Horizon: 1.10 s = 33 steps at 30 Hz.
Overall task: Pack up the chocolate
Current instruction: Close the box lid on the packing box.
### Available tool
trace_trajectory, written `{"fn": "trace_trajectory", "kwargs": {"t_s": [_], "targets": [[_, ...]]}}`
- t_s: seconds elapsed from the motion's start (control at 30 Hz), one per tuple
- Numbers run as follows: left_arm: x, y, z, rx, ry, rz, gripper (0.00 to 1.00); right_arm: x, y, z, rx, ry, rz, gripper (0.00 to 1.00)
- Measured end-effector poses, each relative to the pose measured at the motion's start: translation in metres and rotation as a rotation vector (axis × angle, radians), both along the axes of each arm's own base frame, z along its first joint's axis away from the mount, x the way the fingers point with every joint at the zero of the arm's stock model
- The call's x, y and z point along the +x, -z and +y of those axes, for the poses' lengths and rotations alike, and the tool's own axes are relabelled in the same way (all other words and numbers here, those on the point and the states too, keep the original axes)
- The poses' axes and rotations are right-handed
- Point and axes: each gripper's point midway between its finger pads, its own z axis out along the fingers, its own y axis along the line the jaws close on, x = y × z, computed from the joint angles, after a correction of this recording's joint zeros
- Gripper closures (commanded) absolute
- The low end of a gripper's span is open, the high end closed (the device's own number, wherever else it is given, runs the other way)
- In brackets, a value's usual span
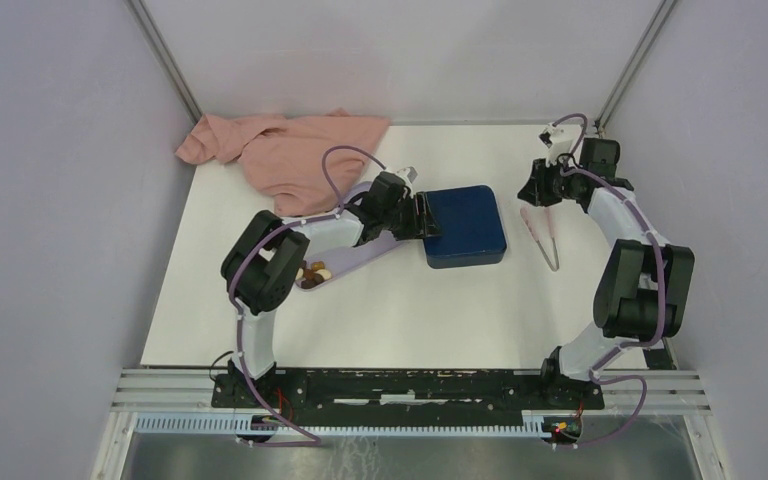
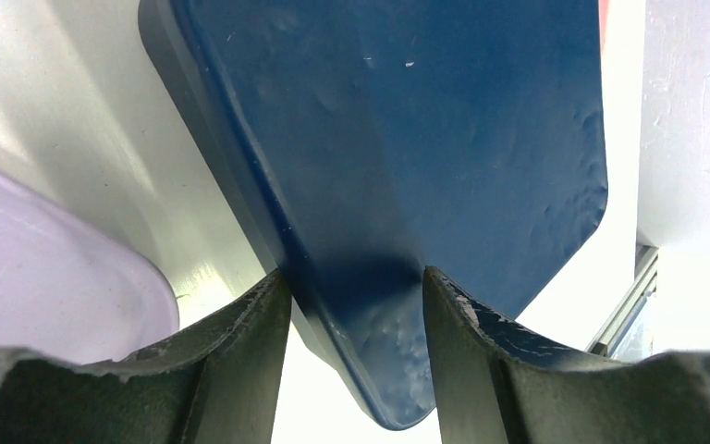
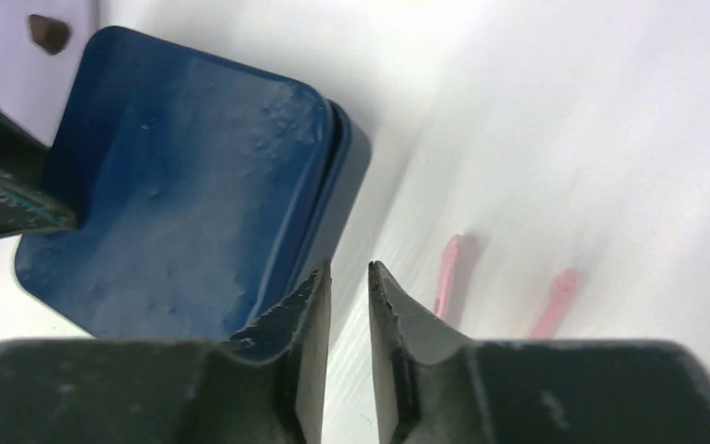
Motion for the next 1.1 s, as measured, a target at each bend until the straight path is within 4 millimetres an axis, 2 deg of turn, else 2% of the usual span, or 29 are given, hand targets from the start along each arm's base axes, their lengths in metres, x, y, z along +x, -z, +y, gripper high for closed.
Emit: {"fn": "trace_trajectory", "kwargs": {"t_s": [0.1,0.17,0.23,0.33,0.4,0.67,0.87,1.0,1.1], "targets": [[0.0,0.0,0.0,0.005,0.002,0.005,0.4,0.004,0.003,-0.007,-0.073,0.008,-0.022,0.9],[-0.001,0.0,-0.001,0.007,0.004,0.007,0.4,0.004,0.017,-0.007,-0.09,0.001,0.011,0.92],[-0.001,-0.001,-0.003,0.009,0.006,0.008,0.4,0.0,0.041,-0.004,-0.1,-0.014,0.077,0.92],[0.0,0.0,-0.004,0.012,0.007,0.011,0.4,-0.011,0.07,0.01,-0.106,-0.057,0.174,0.93],[0.0,0.001,-0.004,0.014,0.008,0.013,0.4,-0.02,0.08,0.025,-0.106,-0.097,0.216,0.93],[0.0,0.001,-0.001,0.067,0.0,0.021,0.39,-0.023,0.082,0.039,-0.14,-0.141,0.218,0.93],[0.003,0.001,0.005,0.118,-0.023,0.025,0.33,-0.024,0.082,0.048,-0.182,-0.161,0.208,0.91],[0.005,0.001,0.008,0.147,-0.028,0.013,0.32,-0.025,0.081,0.049,-0.211,-0.164,0.205,0.86],[0.006,0.0,0.009,0.167,-0.022,-0.001,0.3,-0.026,0.075,0.043,-0.235,-0.152,0.198,0.8]]}}
